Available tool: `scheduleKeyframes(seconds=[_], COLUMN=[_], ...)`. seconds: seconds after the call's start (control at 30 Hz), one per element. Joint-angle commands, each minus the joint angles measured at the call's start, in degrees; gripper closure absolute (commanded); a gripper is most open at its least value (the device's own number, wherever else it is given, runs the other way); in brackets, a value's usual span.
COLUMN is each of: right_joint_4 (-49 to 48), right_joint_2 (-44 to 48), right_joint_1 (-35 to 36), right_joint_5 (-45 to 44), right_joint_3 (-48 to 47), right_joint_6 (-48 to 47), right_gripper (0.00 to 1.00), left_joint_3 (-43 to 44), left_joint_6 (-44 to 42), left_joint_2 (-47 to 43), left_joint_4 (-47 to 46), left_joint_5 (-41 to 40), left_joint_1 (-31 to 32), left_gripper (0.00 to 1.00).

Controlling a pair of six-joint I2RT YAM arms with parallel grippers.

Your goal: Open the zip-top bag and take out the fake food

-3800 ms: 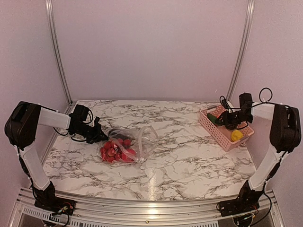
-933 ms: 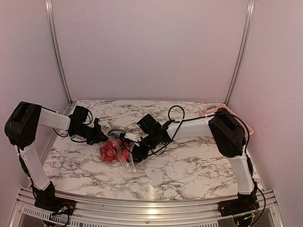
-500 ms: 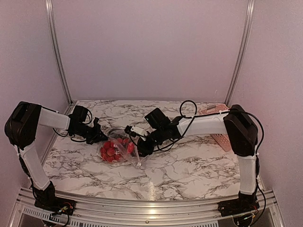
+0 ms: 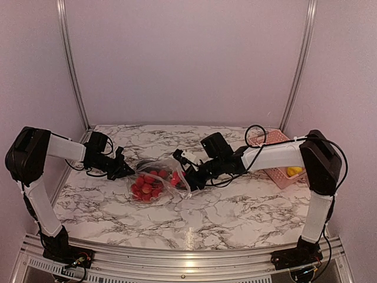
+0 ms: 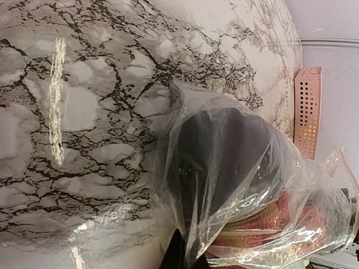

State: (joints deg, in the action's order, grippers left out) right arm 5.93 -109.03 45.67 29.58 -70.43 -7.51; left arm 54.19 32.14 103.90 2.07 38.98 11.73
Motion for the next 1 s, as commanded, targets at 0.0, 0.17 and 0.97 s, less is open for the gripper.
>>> scheduleKeyframes(seconds=[0.0, 0.17, 0.97], right_joint_4=[2.7, 1.6, -2.3], right_joint_2=[2.6, 4.3, 19.7], right_joint_1=[-1.4, -1.7, -25.3], right_joint_5=[2.8, 2.6, 2.8], right_joint_3=[2.1, 4.5, 6.1], right_joint_6=[0.8, 1.5, 14.2], right_gripper=[0.5, 0.46, 0.49], left_joint_3=[-0.5, -0.2, 0.3], left_joint_6=[-1.8, -2.3, -3.3], left_joint_2=[1.0, 0.7, 0.5], left_joint_4=[2.3, 2.9, 3.9], left_joint_5=[-5.9, -6.0, -5.8], left_joint_1=[-2.4, -2.4, -2.4], left_gripper=[1.0, 1.0, 1.0])
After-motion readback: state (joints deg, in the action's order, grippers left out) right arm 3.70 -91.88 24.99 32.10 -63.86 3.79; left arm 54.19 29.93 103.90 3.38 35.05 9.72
